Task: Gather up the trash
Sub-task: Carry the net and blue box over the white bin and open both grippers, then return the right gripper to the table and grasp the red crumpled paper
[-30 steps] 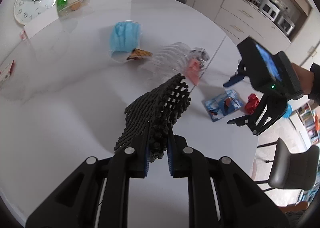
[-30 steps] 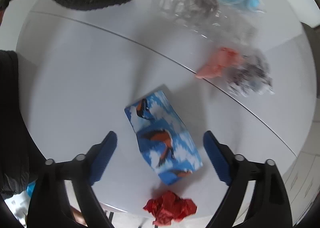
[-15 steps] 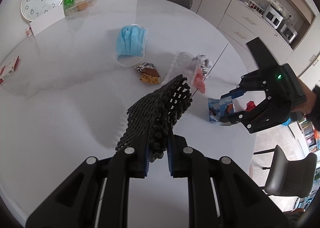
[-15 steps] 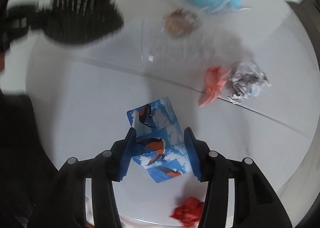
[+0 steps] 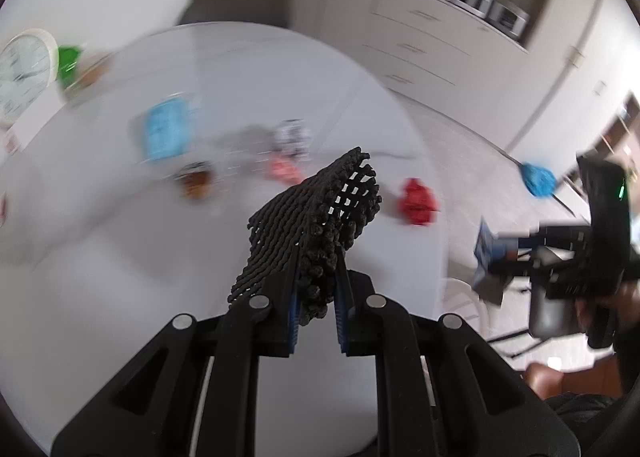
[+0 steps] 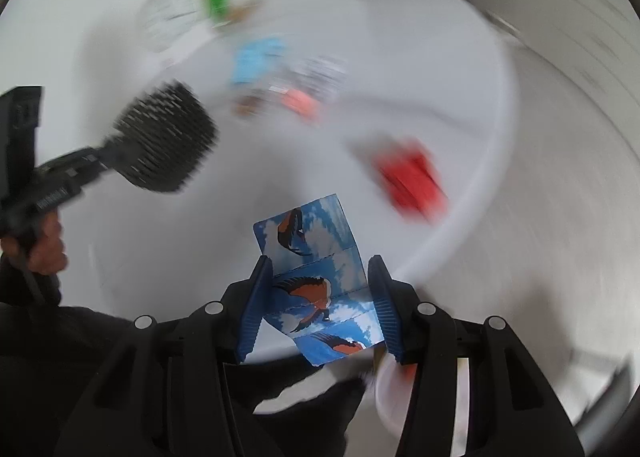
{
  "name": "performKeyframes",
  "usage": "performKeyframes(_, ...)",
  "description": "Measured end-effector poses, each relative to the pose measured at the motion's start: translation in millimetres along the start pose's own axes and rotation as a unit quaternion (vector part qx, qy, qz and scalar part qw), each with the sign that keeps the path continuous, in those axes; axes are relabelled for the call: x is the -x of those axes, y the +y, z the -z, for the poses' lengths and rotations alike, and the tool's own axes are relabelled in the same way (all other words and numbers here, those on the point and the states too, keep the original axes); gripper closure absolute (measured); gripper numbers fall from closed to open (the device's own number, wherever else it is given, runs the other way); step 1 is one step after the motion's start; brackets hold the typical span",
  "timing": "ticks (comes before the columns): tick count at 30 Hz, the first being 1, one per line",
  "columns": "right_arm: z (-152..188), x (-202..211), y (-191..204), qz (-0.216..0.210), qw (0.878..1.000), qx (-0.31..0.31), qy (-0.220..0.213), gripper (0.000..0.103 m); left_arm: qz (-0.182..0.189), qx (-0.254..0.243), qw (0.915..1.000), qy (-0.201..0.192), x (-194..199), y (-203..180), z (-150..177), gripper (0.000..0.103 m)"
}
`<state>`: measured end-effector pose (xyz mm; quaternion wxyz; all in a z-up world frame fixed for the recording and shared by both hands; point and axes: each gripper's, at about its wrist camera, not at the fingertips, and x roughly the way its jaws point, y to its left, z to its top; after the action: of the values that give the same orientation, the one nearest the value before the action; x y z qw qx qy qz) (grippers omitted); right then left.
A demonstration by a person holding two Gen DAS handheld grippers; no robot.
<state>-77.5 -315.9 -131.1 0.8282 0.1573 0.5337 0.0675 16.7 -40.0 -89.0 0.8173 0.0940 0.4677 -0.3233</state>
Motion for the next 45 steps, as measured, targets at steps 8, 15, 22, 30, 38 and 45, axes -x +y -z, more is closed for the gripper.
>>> performKeyframes(8, 91, -13, -72, 0.071, 0.991, -0.116, 0.014, 0.053, 0.088, -0.097, 0.9906, 0.039, -31, -98, -10, 0.089)
performKeyframes(15, 130, -60, -119, 0.115, 0.975, -0.184, 0.050, 0.028, 0.127, -0.173, 0.9729, 0.086, -59, -173, 1, 0.089)
performKeyframes(22, 166, 3, -152, 0.142, 0.957, -0.254, -0.001, 0.007, 0.142, -0.260, 0.9465, 0.129, -89, -239, 20, 0.089)
performKeyframes(30, 199, 53, -175, 0.168, 0.939, -0.295, -0.046, 0.006, 0.163, -0.321, 0.9171, 0.171, -123, -297, 40, 0.085)
performKeyframes(38, 217, 75, -183, 0.180, 0.932, -0.310, -0.059, 0.005, 0.166, -0.341, 0.9044, 0.195, -137, -326, 58, 0.012)
performKeyframes(45, 221, 79, -182, 0.178, 0.932, -0.310, -0.055, 0.005, 0.165, -0.340, 0.9052, 0.194, -136, -334, 61, 0.011)
